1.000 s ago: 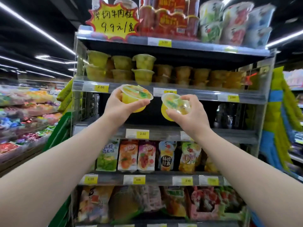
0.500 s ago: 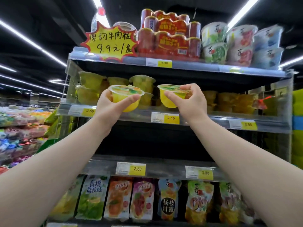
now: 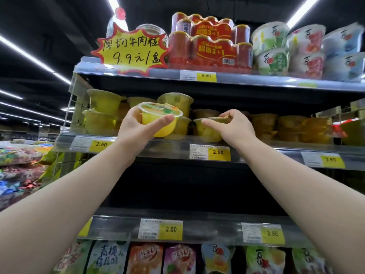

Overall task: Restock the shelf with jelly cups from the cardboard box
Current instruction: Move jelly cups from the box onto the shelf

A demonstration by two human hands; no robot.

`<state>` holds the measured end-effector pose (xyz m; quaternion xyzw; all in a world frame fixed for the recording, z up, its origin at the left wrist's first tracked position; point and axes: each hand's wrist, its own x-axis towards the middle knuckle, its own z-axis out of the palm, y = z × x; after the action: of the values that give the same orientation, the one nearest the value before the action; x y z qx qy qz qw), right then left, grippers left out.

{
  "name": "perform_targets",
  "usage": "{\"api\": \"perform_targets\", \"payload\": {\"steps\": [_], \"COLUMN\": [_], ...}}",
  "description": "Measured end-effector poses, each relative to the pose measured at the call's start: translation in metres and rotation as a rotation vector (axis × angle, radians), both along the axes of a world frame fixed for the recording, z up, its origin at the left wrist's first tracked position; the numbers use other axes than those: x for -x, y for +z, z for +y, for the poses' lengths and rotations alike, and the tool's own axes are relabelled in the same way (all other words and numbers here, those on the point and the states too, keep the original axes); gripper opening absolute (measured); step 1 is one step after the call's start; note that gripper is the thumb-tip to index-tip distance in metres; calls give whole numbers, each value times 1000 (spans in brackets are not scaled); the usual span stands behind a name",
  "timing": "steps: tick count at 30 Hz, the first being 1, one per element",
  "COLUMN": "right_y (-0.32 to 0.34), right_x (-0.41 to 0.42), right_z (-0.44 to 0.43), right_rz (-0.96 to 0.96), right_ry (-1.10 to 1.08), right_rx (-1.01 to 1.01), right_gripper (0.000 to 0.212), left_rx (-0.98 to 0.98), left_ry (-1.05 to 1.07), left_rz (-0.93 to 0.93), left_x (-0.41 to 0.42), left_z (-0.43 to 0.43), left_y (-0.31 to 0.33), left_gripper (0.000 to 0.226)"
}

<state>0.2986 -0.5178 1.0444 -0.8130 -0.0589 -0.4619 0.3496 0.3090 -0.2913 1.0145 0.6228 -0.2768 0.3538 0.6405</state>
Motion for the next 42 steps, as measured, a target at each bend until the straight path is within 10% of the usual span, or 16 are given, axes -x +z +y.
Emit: {"api": "perform_targets", "payload": {"steps": [15,25,29,34,42], "right_y": [2,2,6,20,16], "right_x": [9,28,22,7,-23], "right_z": [-19,4,0,-12,-3], "right_rz": [-54,-216,-230,-271,-36], "right_ry": [-75,486,444,273,196], "right_rx": [123,-1,-66,-208,-226], "right_gripper": [69,42,49,55,75], "left_rx": [-20,-132,-202,-203,-512], "left_ry": [-231,-281,-296,-109,161], "left_rz": [19,57,18,-111,-199], "left_x": [10,9,9,8,-5], "left_z": [-42,-80,-76,-66,-63], "left_y": [13,43,41,32,10], "left_gripper": [87,133,120,43,42]}}
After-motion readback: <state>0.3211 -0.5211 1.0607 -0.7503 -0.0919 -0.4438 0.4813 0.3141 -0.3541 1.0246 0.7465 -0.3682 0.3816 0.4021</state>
